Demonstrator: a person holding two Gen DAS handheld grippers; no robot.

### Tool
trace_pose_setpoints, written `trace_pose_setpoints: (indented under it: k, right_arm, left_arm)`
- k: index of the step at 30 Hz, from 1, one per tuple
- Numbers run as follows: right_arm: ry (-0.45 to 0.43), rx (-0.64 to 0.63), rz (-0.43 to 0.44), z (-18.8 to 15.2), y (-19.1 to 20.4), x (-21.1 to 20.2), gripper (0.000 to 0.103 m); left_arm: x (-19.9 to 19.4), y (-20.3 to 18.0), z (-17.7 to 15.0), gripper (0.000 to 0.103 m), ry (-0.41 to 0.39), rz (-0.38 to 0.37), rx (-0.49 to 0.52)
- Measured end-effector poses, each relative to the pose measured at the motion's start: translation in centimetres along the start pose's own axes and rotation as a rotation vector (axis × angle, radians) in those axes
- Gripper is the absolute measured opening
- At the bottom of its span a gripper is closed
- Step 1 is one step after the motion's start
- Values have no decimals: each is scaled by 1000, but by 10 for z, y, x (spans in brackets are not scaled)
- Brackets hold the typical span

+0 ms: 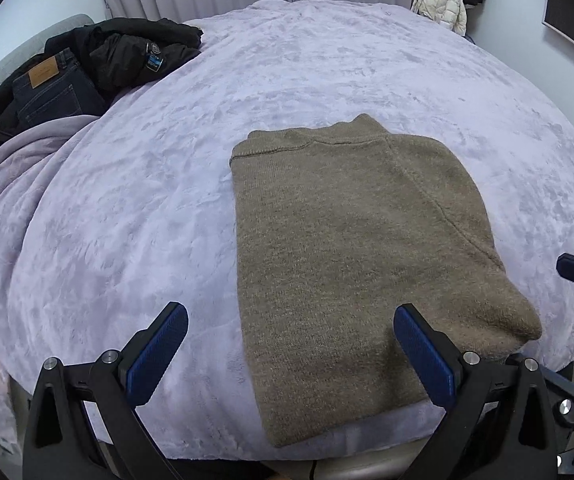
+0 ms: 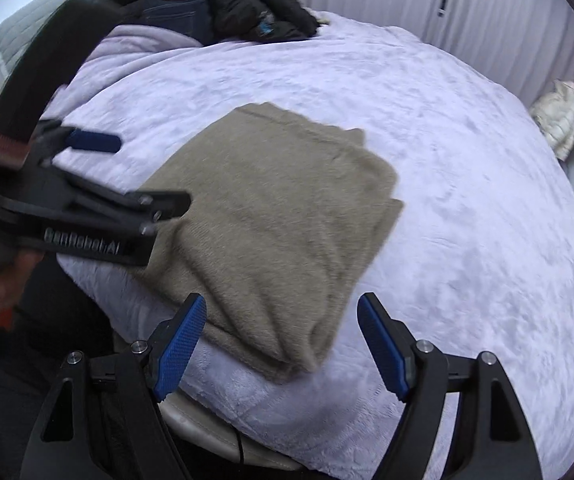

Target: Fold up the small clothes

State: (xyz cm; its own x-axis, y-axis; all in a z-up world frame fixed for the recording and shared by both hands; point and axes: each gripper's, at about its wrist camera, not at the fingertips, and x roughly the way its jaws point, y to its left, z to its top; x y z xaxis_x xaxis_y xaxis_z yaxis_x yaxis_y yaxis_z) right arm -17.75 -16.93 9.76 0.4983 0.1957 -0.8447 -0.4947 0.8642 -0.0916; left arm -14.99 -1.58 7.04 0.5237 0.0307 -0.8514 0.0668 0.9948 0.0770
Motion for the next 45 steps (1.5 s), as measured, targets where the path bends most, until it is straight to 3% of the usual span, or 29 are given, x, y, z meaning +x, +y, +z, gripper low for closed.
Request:
trace_pose_setpoints:
  k: [11,45]
  right_arm:
    - [35,64,-74,9,-11,2,81]
    - [54,43,-88,10,-10,12,82]
  left_arm:
    - [4,-6,-2,103,24,-27,1]
    - [13,-9,1,103,57,-45,3]
